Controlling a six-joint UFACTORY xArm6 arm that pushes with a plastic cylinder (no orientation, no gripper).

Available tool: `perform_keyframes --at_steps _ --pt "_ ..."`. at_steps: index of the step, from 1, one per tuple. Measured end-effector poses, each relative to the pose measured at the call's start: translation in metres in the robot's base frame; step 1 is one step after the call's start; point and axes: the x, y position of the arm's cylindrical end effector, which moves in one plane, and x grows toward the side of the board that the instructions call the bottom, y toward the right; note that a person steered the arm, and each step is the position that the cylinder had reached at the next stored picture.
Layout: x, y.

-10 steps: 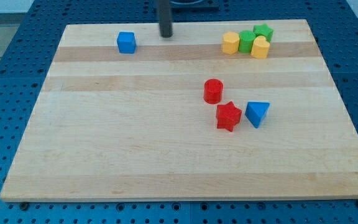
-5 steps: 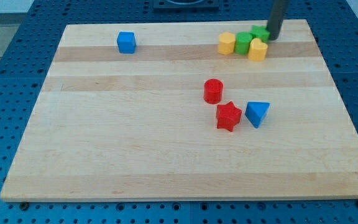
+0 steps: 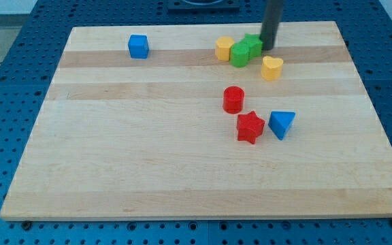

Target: Push the green blocks above the red circle

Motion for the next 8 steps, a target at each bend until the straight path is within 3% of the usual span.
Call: perform_keyframes --at_steps 1,2,3,4,5,7,8 --pt "0.0 -0.035" --pt "-0.01 -0.019" --pt "-0.028 -0.057" --pt "-0.017 -0.077" --pt "0.009 -0.051" --pt "0.053 -0.059" --pt "0.013 -0.042"
